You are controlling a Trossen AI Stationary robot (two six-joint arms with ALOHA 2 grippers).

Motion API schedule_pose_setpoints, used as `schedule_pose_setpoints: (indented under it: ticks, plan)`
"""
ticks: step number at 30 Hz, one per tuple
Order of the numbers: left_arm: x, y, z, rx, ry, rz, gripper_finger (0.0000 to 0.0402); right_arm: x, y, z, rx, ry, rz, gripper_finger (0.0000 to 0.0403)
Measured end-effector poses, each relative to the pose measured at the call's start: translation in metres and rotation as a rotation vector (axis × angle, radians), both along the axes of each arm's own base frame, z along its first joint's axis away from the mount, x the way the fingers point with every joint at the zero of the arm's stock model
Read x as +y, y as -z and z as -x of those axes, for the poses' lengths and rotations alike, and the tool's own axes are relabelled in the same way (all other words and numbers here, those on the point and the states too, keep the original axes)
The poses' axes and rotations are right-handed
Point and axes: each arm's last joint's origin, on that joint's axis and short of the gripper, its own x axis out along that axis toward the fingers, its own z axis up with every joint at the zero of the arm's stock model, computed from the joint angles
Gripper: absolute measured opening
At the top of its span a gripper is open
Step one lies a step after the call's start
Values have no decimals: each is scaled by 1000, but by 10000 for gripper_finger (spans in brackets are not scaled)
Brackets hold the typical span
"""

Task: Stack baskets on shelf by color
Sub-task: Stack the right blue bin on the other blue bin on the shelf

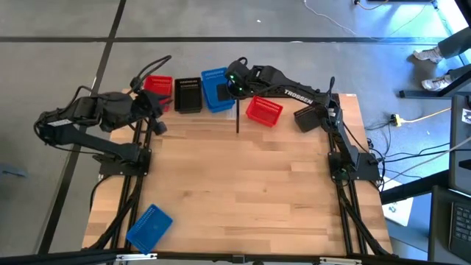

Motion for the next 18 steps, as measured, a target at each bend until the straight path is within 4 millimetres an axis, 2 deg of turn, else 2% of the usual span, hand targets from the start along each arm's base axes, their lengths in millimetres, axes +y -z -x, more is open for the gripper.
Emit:
schedule_pose_setpoints:
  ticks: [6, 13, 18]
  plan:
    - [0, 0, 0, 0, 1, 0, 53, 1, 0, -1, 5, -67, -9, 13]
    - [0, 0, 0, 1, 1, 1, 53, 1, 0, 0, 1, -72, -15, 44]
    - [0, 0, 0, 0, 0, 1, 53, -2, 0, 1, -5, -52, -25, 48]
